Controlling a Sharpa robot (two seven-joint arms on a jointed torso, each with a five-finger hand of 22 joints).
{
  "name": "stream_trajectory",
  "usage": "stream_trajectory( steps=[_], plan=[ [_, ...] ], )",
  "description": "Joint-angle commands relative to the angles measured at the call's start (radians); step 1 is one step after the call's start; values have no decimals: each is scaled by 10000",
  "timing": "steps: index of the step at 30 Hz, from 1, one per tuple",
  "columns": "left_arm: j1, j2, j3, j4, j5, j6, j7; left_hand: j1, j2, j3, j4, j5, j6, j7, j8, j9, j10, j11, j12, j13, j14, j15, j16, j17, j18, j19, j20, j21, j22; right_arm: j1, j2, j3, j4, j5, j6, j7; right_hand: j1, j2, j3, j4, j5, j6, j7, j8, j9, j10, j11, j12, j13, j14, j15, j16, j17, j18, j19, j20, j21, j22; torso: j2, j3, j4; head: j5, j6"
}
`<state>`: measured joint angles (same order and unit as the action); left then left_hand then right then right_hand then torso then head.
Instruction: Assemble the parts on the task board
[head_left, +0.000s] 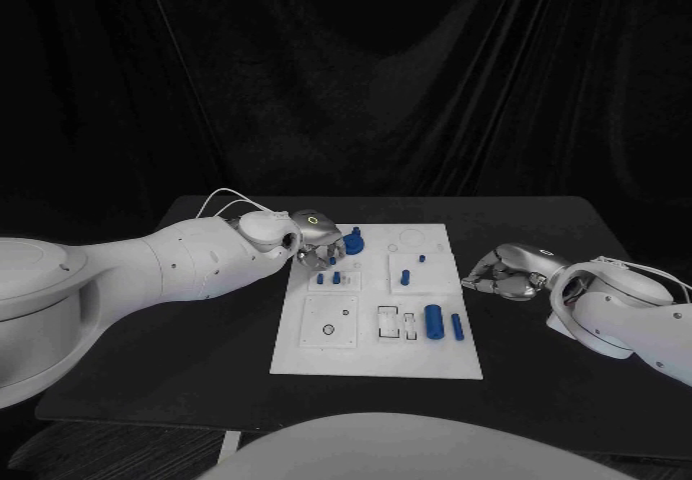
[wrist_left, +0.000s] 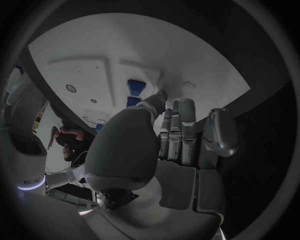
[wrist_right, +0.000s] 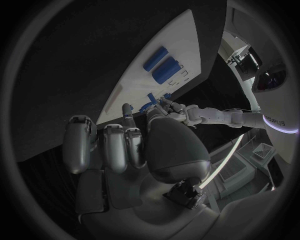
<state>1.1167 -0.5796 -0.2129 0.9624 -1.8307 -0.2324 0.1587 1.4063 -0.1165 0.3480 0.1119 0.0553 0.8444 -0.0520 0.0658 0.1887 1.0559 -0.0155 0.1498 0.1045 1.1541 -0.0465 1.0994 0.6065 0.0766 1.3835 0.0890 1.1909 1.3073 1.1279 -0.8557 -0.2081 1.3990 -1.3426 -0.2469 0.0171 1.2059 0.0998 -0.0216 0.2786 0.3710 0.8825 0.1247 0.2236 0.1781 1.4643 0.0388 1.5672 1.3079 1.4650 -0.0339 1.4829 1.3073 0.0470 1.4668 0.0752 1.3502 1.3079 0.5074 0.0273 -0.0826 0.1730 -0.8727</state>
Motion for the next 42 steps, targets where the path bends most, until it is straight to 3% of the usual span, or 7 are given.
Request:
stream_trajectory(
  steps=[1,9,21,24,29,36,42],
  plan=[
    [-19,-19,8,-28,-12,48,-204,-98,-44,-3,58,-52,-157,-45,-36,-26,-118,25,-86,15,-62,43,-51,-12,-6,-58,0,-45,1606,-27,-25,6,14,-16,36,-95,92,24,40,-14,28,12,-48,-14,-7,1065,0,36,2629,717,5,-53,944,83,85,-12,-66,1859,0,-1,0,43,1],
    [-19,-292,9,-144,-13,-443,-285,-63,-51,42,48,-55,-33,28,86,4,-195,-104,-114,65,-312,-9,-299,-436,46,-209,2,-340,1530,10,-144,8,98,27,-263,-24,110,-27,24,-33,19,7,-45,-19,-9,1065,1,36,2629,721,7,-41,964,75,101,-12,-34,1871,0,-2,2,366,1],
    [119,-1431,11,579,175,-1373,-158,-155,-183,81,204,-84,295,145,307,73,-1271,-421,-244,296,-2058,-132,-2328,-1442,811,-3464,97,-5916,-31,1061,-265,8,387,226,-975,83,447,-314,8,-181,-11,168,-90,40,9,795,-42,-177,2273,716,-27,-59,922,91,86,-38,-120,1858,-7,-11,-3,649,1],
    [203,-1820,11,920,1479,-1652,-51,-260,-118,44,436,-70,394,151,368,82,-1824,-477,-100,473,-3192,-181,-3771,-1934,785,-5653,202,-8162,-730,1543,-236,8,457,236,-1080,-19,658,-461,0,-247,-76,299,-122,74,16,338,-72,-586,1656,702,-52,-94,857,122,31,-59,-271,1817,-16,-12,-12,811,1],
    [287,-2241,11,1239,4430,-1712,821,-517,72,-267,634,79,236,670,283,29,-3107,-7,168,749,-5205,1107,-5828,-2609,326,-7724,659,-9888,-1475,2199,0,8,432,242,-1142,-179,952,-648,-10,-300,-105,454,-158,0,-21,-642,-117,-1684,243,692,-94,-126,796,131,21,-102,-354,1806,-22,-15,-12,946,1],
    [432,-2653,10,1792,9156,-741,2779,-1699,659,-1498,1700,1775,-419,1088,-33,-152,-6222,378,-318,134,-8441,1369,-8628,-4092,-164,-10082,1170,-11415,-2447,2731,446,9,390,-276,-632,-471,1466,-883,75,-353,-193,570,-136,-166,-89,-3168,-107,-5319,-3618,583,-86,-343,436,211,-140,-96,-808,1691,-24,-77,28,1002,1],
    [528,-2864,9,2390,13325,1184,4066,-2242,1617,-3398,1812,2375,-2153,1078,-20,-780,-8873,245,-735,-701,-11110,1576,-10779,-5834,252,-12886,1524,-11424,-6380,2846,765,9,277,-977,246,-611,2063,-1044,359,-456,-167,572,-151,-291,-133,-4361,-150,-8005,-6031,430,-118,-672,-77,312,-337,-128,-1357,1538,3,-130,88,935,1]
  ],
)
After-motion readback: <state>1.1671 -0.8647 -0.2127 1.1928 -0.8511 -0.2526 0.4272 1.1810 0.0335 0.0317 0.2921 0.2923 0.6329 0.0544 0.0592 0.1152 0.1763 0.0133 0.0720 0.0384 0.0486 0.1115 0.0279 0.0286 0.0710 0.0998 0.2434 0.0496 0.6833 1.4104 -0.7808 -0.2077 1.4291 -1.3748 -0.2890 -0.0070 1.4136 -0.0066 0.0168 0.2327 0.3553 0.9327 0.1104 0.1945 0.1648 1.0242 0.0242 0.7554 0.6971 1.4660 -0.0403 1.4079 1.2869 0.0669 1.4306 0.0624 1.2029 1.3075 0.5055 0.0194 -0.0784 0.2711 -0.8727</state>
